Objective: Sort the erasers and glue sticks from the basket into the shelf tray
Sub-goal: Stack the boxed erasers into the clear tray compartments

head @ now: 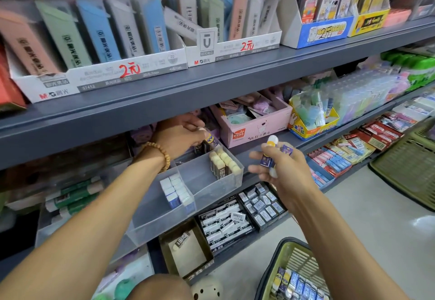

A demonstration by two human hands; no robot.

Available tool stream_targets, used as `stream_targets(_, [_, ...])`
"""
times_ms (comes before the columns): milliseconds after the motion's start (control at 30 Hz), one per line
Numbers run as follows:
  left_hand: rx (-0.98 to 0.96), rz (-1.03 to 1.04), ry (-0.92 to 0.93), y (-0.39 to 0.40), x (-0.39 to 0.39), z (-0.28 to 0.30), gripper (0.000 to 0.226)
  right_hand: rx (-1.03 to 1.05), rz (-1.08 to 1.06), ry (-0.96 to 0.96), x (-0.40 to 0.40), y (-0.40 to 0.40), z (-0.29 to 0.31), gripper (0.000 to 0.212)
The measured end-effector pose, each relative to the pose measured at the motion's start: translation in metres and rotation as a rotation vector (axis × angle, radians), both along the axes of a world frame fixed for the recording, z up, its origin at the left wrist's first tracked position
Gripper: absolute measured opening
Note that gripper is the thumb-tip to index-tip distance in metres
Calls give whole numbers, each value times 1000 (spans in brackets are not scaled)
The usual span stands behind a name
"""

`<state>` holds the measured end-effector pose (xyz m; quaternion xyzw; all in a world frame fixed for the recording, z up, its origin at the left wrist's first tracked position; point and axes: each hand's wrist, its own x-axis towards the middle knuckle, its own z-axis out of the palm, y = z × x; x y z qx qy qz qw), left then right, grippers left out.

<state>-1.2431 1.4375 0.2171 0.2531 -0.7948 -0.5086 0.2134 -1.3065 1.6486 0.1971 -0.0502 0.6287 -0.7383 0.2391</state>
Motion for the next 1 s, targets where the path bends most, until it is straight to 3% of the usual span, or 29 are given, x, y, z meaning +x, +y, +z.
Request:
stream_targets(500, [-104,-43,-68,-7,-18,-1,14,-28,-33,-25,-7,5,-15,8])
stream_targets(1000, [108,-59,6,-7,-17,0,13,-45,-53,-27,-5,11,-13,8])
